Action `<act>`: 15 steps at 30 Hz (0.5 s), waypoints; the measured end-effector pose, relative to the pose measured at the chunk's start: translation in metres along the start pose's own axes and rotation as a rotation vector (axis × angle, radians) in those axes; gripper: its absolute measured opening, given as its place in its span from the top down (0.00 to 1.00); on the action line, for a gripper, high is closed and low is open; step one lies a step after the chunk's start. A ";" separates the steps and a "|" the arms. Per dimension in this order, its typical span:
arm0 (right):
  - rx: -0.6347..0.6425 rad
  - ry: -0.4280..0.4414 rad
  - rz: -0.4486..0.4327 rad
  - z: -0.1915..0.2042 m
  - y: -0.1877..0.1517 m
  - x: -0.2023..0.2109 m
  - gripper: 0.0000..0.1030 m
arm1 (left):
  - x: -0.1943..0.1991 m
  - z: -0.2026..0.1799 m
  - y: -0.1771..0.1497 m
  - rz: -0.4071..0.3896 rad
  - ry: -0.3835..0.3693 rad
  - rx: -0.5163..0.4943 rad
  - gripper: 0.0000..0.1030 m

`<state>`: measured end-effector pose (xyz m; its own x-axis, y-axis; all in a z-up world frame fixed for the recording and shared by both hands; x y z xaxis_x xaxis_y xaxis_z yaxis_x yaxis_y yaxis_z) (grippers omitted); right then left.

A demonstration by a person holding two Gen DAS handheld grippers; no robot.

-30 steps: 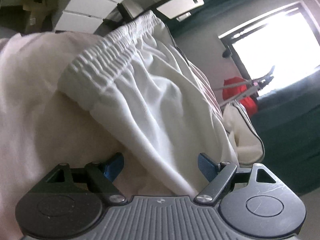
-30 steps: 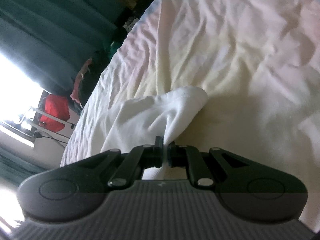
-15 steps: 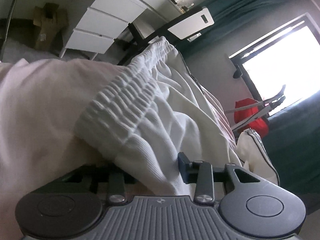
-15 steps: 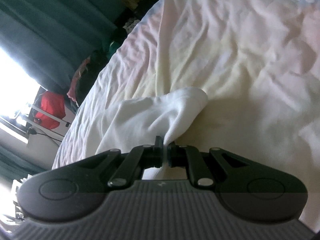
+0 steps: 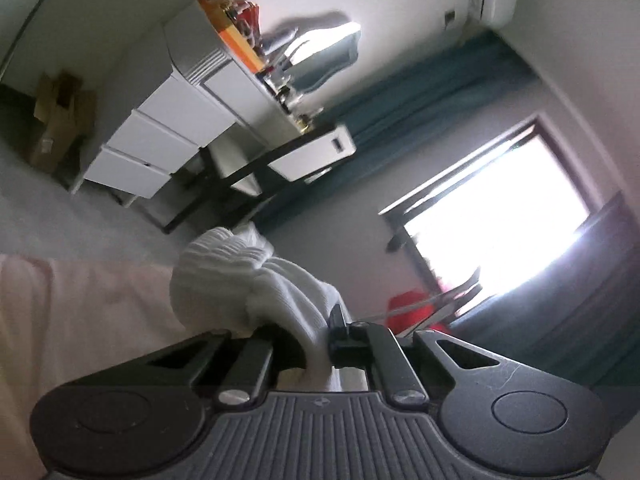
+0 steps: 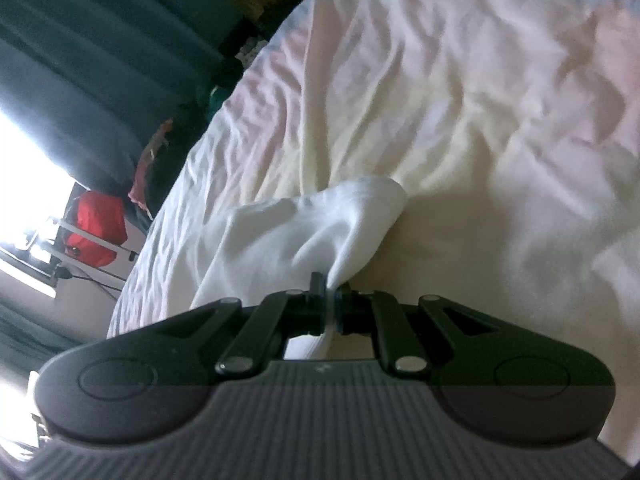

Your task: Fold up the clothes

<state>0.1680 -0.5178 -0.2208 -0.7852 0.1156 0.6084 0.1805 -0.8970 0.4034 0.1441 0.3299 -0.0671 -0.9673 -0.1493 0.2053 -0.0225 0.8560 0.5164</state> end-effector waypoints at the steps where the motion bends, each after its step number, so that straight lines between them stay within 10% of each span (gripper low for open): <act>1: -0.004 0.000 0.001 -0.001 0.000 0.000 0.92 | 0.004 0.001 0.006 0.000 -0.009 0.017 0.94; 6: -0.025 0.028 -0.064 0.001 0.010 0.018 0.93 | 0.006 0.025 0.015 0.033 0.028 0.106 0.94; 10: -0.019 0.099 -0.311 0.015 0.042 0.072 0.95 | 0.003 0.049 0.015 0.068 0.085 0.170 0.94; 15: 0.022 -0.004 -0.457 -0.004 0.059 0.112 0.97 | 0.008 0.067 0.018 0.120 0.161 0.158 0.94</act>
<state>0.0883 -0.5591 -0.1317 -0.7850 0.4992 0.3667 -0.1719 -0.7443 0.6453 0.1189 0.3768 -0.1121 -0.9129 -0.1084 0.3935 0.0384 0.9370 0.3471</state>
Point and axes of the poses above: each gripper's, at about its wrist camera, not at the fingertips, and x roughly against the way its jaws point, z to its left, y to its top, the point moved 9 cm from there along -x, roughly the way its jaws point, and after that the axes turned 1 degree about y, right-handed, at the moved point
